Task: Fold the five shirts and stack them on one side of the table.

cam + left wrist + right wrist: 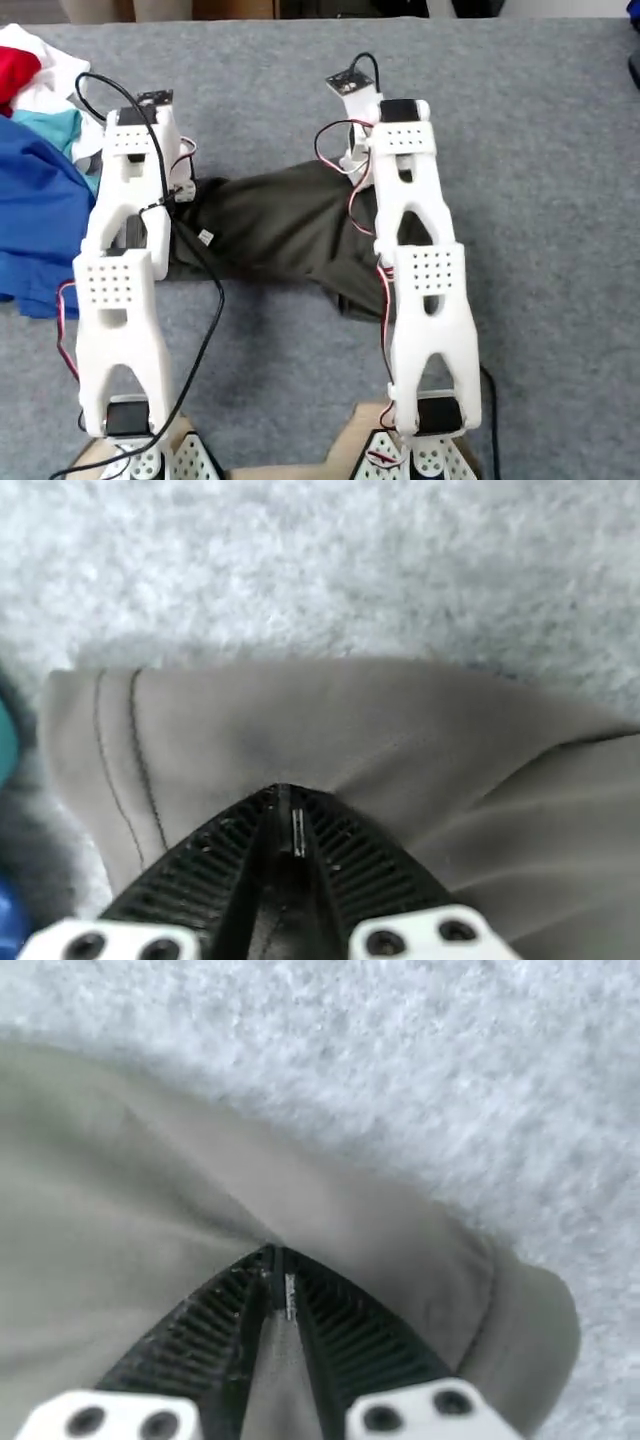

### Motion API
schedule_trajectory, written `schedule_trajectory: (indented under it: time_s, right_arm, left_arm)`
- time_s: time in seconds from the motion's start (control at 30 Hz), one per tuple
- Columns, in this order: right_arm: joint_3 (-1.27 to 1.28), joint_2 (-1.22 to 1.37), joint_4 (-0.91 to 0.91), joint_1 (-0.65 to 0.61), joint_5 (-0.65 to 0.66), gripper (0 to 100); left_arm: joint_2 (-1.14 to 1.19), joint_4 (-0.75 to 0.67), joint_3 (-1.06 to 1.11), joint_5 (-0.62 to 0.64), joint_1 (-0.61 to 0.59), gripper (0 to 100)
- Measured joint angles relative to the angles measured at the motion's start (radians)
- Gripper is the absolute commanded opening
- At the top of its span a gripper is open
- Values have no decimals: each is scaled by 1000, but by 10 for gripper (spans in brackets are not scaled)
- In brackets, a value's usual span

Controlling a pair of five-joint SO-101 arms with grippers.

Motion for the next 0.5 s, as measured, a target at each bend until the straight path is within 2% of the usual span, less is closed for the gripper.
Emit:
schedule_trajectory:
  time_s: [0.13, 0.27, 0.5]
  right_arm:
    - [-164, 86, 40, 6, 0, 6]
    - [-259, 132, 40, 46, -3, 6]
    - [-295, 135, 48, 83, 54, 8]
  left_arm:
    - [132, 95, -233, -31, -23, 20]
    - [233, 118, -430, -37, -48, 19]
    - [264, 158, -509, -38, -54, 21]
